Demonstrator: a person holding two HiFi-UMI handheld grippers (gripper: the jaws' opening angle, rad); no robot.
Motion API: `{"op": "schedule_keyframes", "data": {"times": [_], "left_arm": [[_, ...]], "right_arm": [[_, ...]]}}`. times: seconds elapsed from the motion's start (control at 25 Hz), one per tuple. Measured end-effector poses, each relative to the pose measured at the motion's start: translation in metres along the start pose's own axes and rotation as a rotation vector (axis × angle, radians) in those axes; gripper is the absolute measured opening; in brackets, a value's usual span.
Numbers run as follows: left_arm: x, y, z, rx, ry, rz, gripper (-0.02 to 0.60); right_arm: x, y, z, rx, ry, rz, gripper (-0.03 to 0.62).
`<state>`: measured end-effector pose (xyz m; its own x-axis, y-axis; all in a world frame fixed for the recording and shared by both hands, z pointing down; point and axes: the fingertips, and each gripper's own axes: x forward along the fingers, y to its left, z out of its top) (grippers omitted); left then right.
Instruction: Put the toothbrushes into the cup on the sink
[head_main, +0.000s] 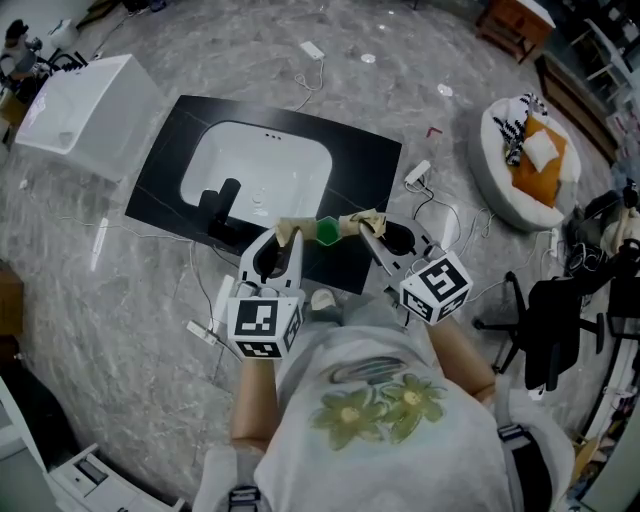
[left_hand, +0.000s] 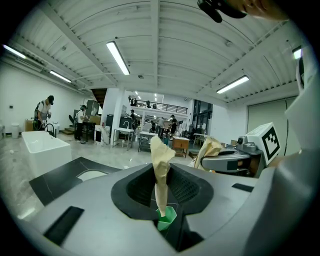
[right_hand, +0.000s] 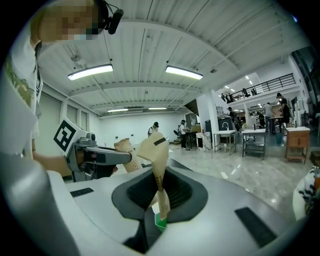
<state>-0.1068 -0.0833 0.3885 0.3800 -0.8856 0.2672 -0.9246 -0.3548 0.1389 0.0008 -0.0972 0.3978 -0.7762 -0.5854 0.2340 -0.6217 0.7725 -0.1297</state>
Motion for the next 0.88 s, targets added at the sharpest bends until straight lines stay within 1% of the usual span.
{"op": "schedule_keyframes", "data": {"times": [0.2,0.4,0.56,0.88], "left_arm": [[0.010,0.004,-0.007,-0.013,0.019,-0.010,0.089],[0.016,0.007,-0.015,0.007,0.036,-0.011,0.089],[0.021,0.009,-0.020,-0.012,0.046,-0.026,0.089],[0.027,0.013,-0.023,-0.013,0.060,-0.034,0.089]], "right_arm": [[0.010,-0.001,-0.011,0.014,0.024,0.011,0.055],[0.019,-0.006,-0.020,0.032,0.041,0.003,0.055],[0.026,-0.008,-0.029,0.037,0.063,0.005,0.055],[0.037,-0.016,-0.042,0.047,0.085,-0.002,0.055]]}}
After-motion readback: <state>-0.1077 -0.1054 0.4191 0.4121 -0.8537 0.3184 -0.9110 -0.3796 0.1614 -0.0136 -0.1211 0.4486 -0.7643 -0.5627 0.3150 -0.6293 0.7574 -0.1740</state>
